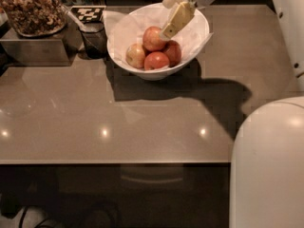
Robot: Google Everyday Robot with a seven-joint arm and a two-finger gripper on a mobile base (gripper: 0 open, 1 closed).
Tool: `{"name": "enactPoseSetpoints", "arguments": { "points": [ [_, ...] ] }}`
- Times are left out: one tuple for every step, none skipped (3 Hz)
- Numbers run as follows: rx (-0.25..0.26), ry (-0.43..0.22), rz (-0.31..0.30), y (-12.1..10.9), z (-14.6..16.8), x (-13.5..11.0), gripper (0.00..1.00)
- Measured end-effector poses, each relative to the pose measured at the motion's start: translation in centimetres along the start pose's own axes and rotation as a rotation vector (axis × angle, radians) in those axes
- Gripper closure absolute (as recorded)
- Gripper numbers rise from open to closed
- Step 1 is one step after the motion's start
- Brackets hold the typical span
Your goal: Pick apple from white bowl
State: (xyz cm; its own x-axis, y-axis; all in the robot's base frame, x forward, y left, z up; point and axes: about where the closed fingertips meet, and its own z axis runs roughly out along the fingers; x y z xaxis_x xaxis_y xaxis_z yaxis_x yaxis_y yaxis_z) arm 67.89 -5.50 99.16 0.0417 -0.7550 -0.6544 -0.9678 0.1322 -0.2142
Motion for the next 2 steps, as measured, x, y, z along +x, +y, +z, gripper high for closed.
{"name": "enactPoseSetpoints", "arguments": {
  "points": [
    [-0.017, -0.052, 0.028, -0.9, 1.0, 0.1, 0.24],
    [-0.047, -0.063, 0.066, -1.1, 2.5, 0.9, 0.24]
  ]
}}
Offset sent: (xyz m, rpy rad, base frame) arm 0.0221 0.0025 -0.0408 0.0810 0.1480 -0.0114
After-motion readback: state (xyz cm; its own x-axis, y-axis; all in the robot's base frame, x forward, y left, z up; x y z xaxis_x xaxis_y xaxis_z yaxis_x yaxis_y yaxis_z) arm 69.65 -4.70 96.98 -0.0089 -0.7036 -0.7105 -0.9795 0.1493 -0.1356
